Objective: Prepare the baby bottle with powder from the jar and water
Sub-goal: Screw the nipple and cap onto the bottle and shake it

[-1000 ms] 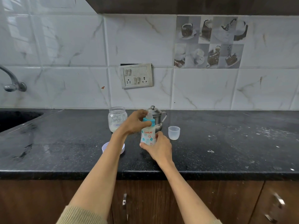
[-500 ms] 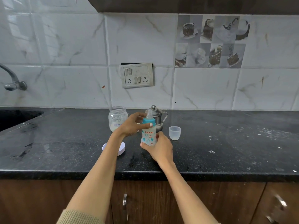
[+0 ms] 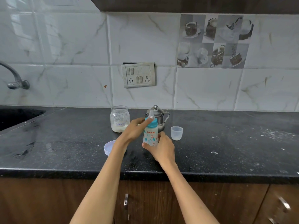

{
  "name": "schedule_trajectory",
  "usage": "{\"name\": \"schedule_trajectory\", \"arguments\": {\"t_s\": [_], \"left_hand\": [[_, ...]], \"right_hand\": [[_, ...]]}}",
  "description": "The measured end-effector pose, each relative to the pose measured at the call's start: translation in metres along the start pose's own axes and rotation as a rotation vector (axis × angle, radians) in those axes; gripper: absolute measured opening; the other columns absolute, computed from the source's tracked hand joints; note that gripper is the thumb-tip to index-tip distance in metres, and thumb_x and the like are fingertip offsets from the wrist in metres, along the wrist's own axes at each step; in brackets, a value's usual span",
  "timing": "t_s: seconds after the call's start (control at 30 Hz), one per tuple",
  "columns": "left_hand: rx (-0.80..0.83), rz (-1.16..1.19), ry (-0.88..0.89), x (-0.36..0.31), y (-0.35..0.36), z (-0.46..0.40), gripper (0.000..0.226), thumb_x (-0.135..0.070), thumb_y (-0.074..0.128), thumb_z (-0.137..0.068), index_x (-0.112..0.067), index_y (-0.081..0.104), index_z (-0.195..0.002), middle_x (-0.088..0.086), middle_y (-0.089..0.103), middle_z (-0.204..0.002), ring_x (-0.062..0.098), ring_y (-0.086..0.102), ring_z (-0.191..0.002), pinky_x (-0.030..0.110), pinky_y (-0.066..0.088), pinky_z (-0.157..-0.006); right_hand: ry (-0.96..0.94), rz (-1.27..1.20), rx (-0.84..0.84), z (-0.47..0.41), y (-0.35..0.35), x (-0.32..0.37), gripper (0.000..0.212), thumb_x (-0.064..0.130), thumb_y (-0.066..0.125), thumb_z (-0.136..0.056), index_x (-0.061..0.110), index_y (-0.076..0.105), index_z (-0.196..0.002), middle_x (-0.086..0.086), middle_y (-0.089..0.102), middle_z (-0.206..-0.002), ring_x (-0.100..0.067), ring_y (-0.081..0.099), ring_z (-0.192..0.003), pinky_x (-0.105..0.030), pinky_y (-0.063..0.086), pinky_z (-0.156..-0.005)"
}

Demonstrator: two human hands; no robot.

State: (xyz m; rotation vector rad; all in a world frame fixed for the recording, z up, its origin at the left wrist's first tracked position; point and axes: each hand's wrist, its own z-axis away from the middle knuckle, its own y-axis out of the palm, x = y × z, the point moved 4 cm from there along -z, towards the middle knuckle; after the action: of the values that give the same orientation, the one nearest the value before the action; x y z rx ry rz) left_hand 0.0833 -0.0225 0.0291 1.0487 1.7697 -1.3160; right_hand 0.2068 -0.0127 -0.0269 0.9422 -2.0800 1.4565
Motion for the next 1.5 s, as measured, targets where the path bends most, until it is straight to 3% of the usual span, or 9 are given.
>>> {"name": "schedule_trajectory", "arguments": {"t_s": [0.13, 0.43, 0.63, 0.83, 0.93, 1.1, 1.3, 1.4, 1.5], "left_hand": [[0.006, -0.037, 0.009, 0.0, 0.014, -0.007, 0.05, -0.053, 0.07, -0.075, -0.016, 0.058, -0.107, -0.002, 0.064, -0.103, 0.015, 0.062, -0.098, 0.03, 0.05, -0.081], [-0.21, 0.017, 0.011, 0.02, -0.006, -0.007, 0.051, -0.042, 0.079, -0.069, -0.015, 0.061, -0.107, -0.001, 0.06, -0.115, 0.014, 0.053, -0.109, 0.032, 0.047, -0.089], [-0.007, -0.059, 0.076, 0.008, -0.003, -0.004, 0.047, -0.046, 0.063, -0.076, -0.017, 0.062, -0.114, 0.003, 0.065, -0.116, 0.018, 0.059, -0.109, 0.04, 0.049, -0.095], [-0.105, -0.317, 0.11, -0.011, 0.0, -0.01, 0.027, -0.04, 0.075, -0.074, -0.017, 0.062, -0.082, -0.003, 0.065, -0.079, 0.006, 0.06, -0.07, 0.012, 0.042, -0.053], [-0.209, -0.381, 0.108, -0.016, -0.001, -0.009, 0.032, -0.041, 0.078, -0.069, -0.024, 0.052, -0.062, -0.008, 0.057, -0.063, 0.001, 0.053, -0.056, 0.01, 0.035, -0.041], [-0.337, -0.457, 0.052, -0.021, 0.004, -0.007, 0.037, -0.045, 0.076, -0.065, -0.017, 0.052, -0.061, 0.005, 0.066, -0.076, 0.018, 0.064, -0.074, 0.021, 0.033, -0.048], [-0.422, -0.584, -0.062, -0.034, 0.011, -0.01, 0.05, -0.044, 0.076, -0.065, -0.004, 0.059, -0.088, 0.011, 0.064, -0.092, 0.027, 0.062, -0.09, 0.029, 0.04, -0.062], [-0.367, -0.636, -0.122, -0.041, 0.012, -0.015, 0.053, -0.041, 0.077, -0.066, -0.003, 0.06, -0.098, 0.011, 0.063, -0.101, 0.027, 0.061, -0.097, 0.029, 0.042, -0.065], [-0.172, -0.735, -0.165, -0.049, 0.006, -0.02, 0.046, -0.043, 0.077, -0.068, -0.007, 0.057, -0.087, 0.007, 0.063, -0.096, 0.02, 0.057, -0.084, 0.023, 0.04, -0.058]], "right_hand": [[0.001, -0.004, -0.003, 0.0, 0.0, 0.0, 0.066, 0.049, 0.074, -0.07, 0.015, 0.049, -0.12, -0.002, 0.06, -0.12, -0.019, 0.058, -0.113, -0.034, 0.05, -0.091], [-0.009, -0.018, 0.001, -0.001, 0.002, -0.002, 0.066, 0.047, 0.075, -0.07, 0.015, 0.048, -0.122, -0.003, 0.06, -0.122, -0.019, 0.058, -0.115, -0.033, 0.05, -0.09], [-0.012, -0.011, -0.006, -0.001, 0.001, -0.001, 0.066, 0.049, 0.074, -0.071, 0.016, 0.048, -0.122, -0.002, 0.059, -0.122, -0.018, 0.057, -0.115, -0.032, 0.049, -0.09], [-0.006, -0.015, -0.006, -0.001, 0.0, -0.001, 0.067, 0.05, 0.075, -0.069, 0.016, 0.049, -0.121, -0.001, 0.06, -0.12, -0.017, 0.058, -0.113, -0.031, 0.049, -0.09], [-0.001, -0.016, -0.006, -0.001, 0.0, -0.001, 0.069, 0.05, 0.075, -0.069, 0.016, 0.048, -0.123, 0.0, 0.059, -0.122, -0.016, 0.057, -0.114, -0.032, 0.049, -0.092], [-0.008, -0.024, -0.024, -0.001, 0.0, -0.001, 0.069, 0.05, 0.076, -0.066, 0.016, 0.049, -0.12, 0.0, 0.059, -0.118, -0.016, 0.057, -0.111, -0.033, 0.049, -0.092], [-0.026, -0.022, -0.027, 0.0, 0.0, 0.0, 0.069, 0.049, 0.077, -0.064, 0.015, 0.05, -0.117, -0.002, 0.06, -0.113, -0.018, 0.057, -0.108, -0.034, 0.047, -0.091], [-0.029, -0.006, -0.021, -0.001, -0.001, 0.001, 0.07, 0.049, 0.077, -0.065, 0.015, 0.049, -0.119, -0.003, 0.06, -0.113, -0.019, 0.057, -0.108, -0.034, 0.047, -0.09], [-0.02, -0.003, -0.015, -0.001, -0.001, 0.001, 0.07, 0.051, 0.077, -0.065, 0.017, 0.049, -0.12, -0.001, 0.06, -0.114, -0.018, 0.058, -0.108, -0.033, 0.047, -0.09]]}}
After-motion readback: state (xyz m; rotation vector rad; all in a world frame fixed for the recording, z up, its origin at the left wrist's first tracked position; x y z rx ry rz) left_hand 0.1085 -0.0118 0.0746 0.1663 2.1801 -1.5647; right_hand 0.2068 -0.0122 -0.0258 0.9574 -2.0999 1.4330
